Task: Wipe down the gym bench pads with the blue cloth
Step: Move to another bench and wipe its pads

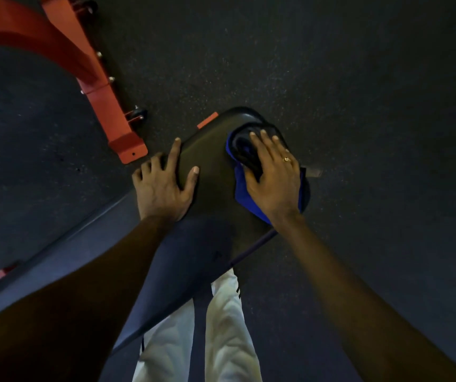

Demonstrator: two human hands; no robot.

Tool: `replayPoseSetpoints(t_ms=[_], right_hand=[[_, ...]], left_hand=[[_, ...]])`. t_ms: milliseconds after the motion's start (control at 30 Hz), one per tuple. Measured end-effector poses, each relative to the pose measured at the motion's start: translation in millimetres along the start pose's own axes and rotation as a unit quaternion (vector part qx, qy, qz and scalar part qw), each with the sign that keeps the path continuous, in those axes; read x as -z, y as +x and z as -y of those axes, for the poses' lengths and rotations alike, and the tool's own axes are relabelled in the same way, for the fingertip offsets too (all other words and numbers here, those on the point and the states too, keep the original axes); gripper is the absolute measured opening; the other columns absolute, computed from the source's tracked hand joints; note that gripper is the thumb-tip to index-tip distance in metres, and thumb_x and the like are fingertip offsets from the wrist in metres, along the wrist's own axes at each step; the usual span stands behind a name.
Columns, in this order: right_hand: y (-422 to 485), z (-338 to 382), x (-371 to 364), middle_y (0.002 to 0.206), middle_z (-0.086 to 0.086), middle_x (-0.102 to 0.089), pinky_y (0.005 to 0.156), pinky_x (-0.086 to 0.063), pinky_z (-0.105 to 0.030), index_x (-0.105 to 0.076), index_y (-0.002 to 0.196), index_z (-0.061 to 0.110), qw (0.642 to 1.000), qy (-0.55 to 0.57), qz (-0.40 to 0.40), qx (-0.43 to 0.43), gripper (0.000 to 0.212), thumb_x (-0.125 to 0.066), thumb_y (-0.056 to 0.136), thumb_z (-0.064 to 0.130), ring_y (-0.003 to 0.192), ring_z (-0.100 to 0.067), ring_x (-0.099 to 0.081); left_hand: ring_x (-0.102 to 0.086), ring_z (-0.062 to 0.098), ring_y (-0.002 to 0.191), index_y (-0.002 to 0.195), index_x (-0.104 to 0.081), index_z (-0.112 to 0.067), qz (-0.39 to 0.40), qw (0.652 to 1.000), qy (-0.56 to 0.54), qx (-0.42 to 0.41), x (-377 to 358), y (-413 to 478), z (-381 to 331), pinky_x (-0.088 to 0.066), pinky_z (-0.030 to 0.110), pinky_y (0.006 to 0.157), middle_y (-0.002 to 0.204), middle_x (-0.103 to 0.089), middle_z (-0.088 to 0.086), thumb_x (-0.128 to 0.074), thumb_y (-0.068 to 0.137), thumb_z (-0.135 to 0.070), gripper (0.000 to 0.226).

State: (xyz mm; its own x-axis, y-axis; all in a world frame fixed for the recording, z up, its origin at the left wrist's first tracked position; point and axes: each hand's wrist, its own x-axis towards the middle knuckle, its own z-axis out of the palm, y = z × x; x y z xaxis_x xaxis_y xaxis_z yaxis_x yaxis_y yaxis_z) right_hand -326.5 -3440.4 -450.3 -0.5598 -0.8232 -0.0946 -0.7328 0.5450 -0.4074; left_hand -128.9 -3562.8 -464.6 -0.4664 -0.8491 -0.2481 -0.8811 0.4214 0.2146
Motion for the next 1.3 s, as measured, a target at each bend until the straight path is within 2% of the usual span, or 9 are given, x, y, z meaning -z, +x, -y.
replayPoseSetpoints(t_ms=[100,333,500,600,733,833,1033,1167,1300], right_hand=[[22,19,-4,0.162,-0.002,-0.037,0.117,-0.032,-0.052,-0.038,0.155,0.027,0.999,-0.025,0.006,-0.026,0.066,-0.059,0.094,0.039,0.15,-0.027,-0.033],[75,42,-7,0.155,0.0,-0.048,0.115,-0.034,-0.051,-0.048,0.148,0.027,0.995,-0.038,0.061,0.068,0.063,-0.055,0.09,0.049,0.146,-0.025,-0.039],[4,-12,16,0.157,-0.001,-0.045,0.113,-0.042,-0.051,-0.04,0.153,0.024,0.995,0.061,0.017,-0.074,0.067,-0.06,0.092,0.044,0.144,-0.02,-0.043],[3,-11,14,0.155,-0.003,-0.047,0.111,-0.043,-0.053,-0.041,0.152,0.024,0.995,0.04,0.019,-0.094,0.068,-0.058,0.09,0.047,0.142,-0.022,-0.046],[53,6,5,0.138,-0.001,-0.062,0.102,-0.05,-0.049,-0.051,0.144,0.022,0.991,0.071,0.006,-0.109,0.064,-0.053,0.088,0.054,0.124,-0.02,-0.061],[16,-7,9,0.143,-0.001,-0.059,0.105,-0.047,-0.048,-0.048,0.147,0.022,0.99,0.056,-0.012,-0.13,0.063,-0.057,0.091,0.051,0.129,-0.02,-0.057],[-77,-20,-3,0.151,-0.009,-0.051,0.113,-0.041,-0.051,-0.045,0.15,0.019,0.957,0.11,-0.094,-0.25,0.061,-0.062,0.092,0.031,0.14,-0.03,-0.046],[-42,-25,-4,0.131,-0.003,-0.063,0.098,-0.052,-0.042,-0.054,0.142,0.017,0.897,0.181,-0.153,-0.373,0.055,-0.058,0.094,0.043,0.121,-0.021,-0.061],[-99,5,-11,0.154,-0.004,-0.048,0.109,-0.046,-0.044,-0.038,0.154,0.026,0.87,0.238,-0.162,-0.401,0.061,-0.054,0.099,0.05,0.139,-0.021,-0.049]], left_hand=[[-0.052,0.037,0.121,0.161,-0.024,-0.033,0.007,1.0,-0.007,0.003,1,1,2,-0.039,0.053,0.101,0.138,-0.053,0.016,-0.034,0.099,-0.067,0.071],[-0.051,0.036,0.123,0.16,-0.026,-0.031,0.03,0.999,-0.015,0.012,3,1,3,-0.038,0.053,0.103,0.14,-0.052,0.015,-0.032,0.102,-0.059,0.065],[-0.05,0.039,0.125,0.161,-0.025,-0.031,0.04,0.999,-0.03,0.013,6,0,2,-0.037,0.055,0.105,0.141,-0.051,0.019,-0.03,0.102,-0.059,0.066],[-0.05,0.042,0.124,0.161,-0.025,-0.031,0.044,0.999,-0.021,0.019,6,3,2,-0.036,0.057,0.104,0.142,-0.05,0.021,-0.028,0.101,-0.059,0.067],[-0.049,0.043,0.126,0.161,-0.023,-0.032,0.044,0.999,-0.017,0.02,4,2,1,-0.035,0.058,0.105,0.143,-0.049,0.021,-0.028,0.101,-0.06,0.067],[-0.047,0.043,0.127,0.161,-0.022,-0.033,0.048,0.998,-0.019,0.027,5,2,0,-0.033,0.058,0.107,0.144,-0.048,0.021,-0.029,0.1,-0.059,0.067],[-0.047,0.042,0.125,0.161,-0.02,-0.036,0.042,0.998,-0.004,0.037,1,3,-2,-0.034,0.06,0.106,0.142,-0.049,0.019,-0.032,0.102,-0.057,0.064],[-0.046,0.041,0.127,0.161,-0.021,-0.036,0.027,0.999,-0.006,0.031,-2,1,-2,-0.031,0.059,0.107,0.145,-0.046,0.018,-0.036,0.103,-0.053,0.062],[-0.046,0.041,0.126,0.161,-0.021,-0.036,0.019,0.999,-0.003,0.028,-3,0,-3,-0.031,0.059,0.107,0.143,-0.046,0.018,-0.035,0.104,-0.053,0.061]])
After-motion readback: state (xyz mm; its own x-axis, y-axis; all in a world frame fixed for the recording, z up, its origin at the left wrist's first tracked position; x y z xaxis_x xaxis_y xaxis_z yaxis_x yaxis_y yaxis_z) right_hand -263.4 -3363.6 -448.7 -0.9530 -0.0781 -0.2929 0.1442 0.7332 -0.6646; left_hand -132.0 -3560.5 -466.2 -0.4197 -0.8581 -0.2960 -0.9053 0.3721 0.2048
